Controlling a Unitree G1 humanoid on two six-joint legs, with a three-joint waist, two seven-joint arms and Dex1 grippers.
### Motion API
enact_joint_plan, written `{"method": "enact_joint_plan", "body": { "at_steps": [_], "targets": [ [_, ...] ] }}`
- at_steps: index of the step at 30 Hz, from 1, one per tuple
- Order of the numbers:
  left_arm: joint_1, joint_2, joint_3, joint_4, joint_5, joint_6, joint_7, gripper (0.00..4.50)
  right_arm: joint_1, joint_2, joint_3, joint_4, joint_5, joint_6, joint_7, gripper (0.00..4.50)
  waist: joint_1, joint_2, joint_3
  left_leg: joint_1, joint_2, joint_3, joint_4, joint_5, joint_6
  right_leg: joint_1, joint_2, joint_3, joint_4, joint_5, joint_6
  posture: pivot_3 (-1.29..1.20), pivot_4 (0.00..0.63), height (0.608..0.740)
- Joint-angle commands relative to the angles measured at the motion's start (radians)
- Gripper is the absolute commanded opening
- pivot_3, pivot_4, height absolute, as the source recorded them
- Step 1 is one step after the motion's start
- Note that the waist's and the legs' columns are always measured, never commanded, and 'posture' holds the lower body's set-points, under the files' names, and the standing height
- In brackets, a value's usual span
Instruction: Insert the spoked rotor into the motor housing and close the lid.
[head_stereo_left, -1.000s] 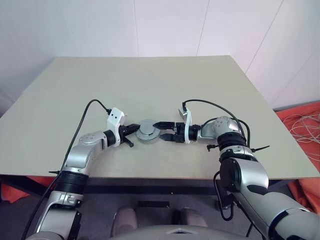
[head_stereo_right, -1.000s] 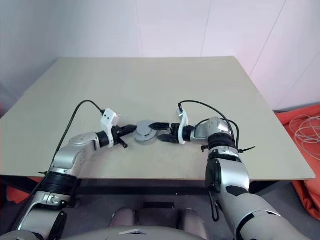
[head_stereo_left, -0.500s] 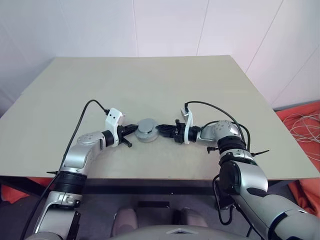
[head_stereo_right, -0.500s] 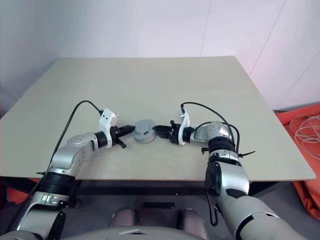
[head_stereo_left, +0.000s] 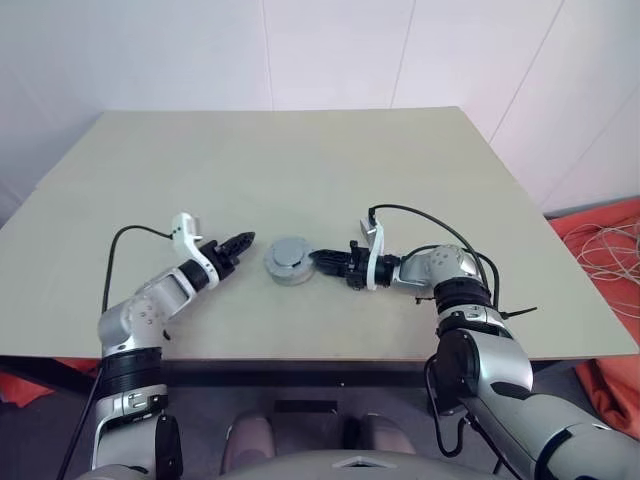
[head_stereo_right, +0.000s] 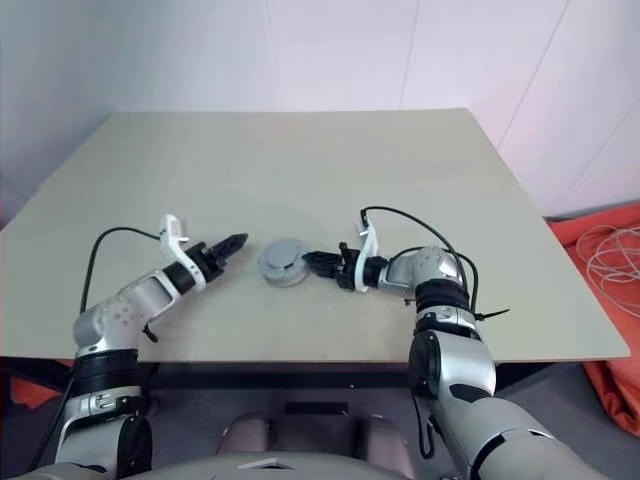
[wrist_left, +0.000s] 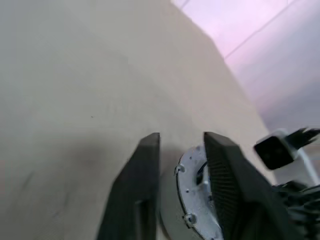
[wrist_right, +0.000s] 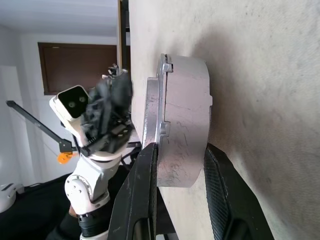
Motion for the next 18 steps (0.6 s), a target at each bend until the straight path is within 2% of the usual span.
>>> {"method": "enact_joint_plan", "body": {
  "at_steps": [1, 6, 11, 18],
  "targets": [
    [-0.001, -0.004, 0.101, -0.007, -0.135, 0.053, 0.045, 2.90, -0.016, -0.001, -0.016, -0.068, 0.062, 0.003, 0.021, 1.12, 0.002, 0.000, 0.000, 0.000, 0.000, 0.000, 0.000, 0.000, 0.000, -0.001, 0.000, 0.000, 0.000, 0.000, 0.000, 0.00, 0.000, 0.740],
    [0.009, -0.029, 0.177, 0.026, -0.293, 0.173, 0.130, 4.50, -0.036, -0.010, -0.039, -0.099, 0.087, 0.017, 0.026, 1.12, 0.007, -0.001, 0.000, -0.004, 0.000, -0.001, 0.000, 0.000, 0.000, -0.005, 0.000, 0.000, 0.000, 0.000, -0.001, 0.00, 0.000, 0.740],
    [0.021, -0.063, 0.188, 0.004, -0.442, 0.255, 0.179, 4.50, -0.054, -0.011, -0.060, -0.141, 0.126, 0.050, 0.013, 1.12, 0.011, -0.001, 0.001, -0.010, -0.001, -0.001, 0.000, -0.001, 0.001, -0.010, 0.000, -0.001, 0.000, 0.001, -0.002, 0.00, 0.000, 0.740],
    [0.048, -0.078, 0.150, -0.002, -0.535, 0.297, 0.228, 4.50, -0.059, -0.003, -0.056, -0.212, 0.173, 0.096, 0.016, 1.12, 0.012, -0.002, 0.001, -0.009, -0.001, -0.001, 0.000, -0.001, 0.001, -0.010, 0.000, -0.001, 0.000, 0.001, -0.002, 0.00, 0.000, 0.740]
  ]
}}
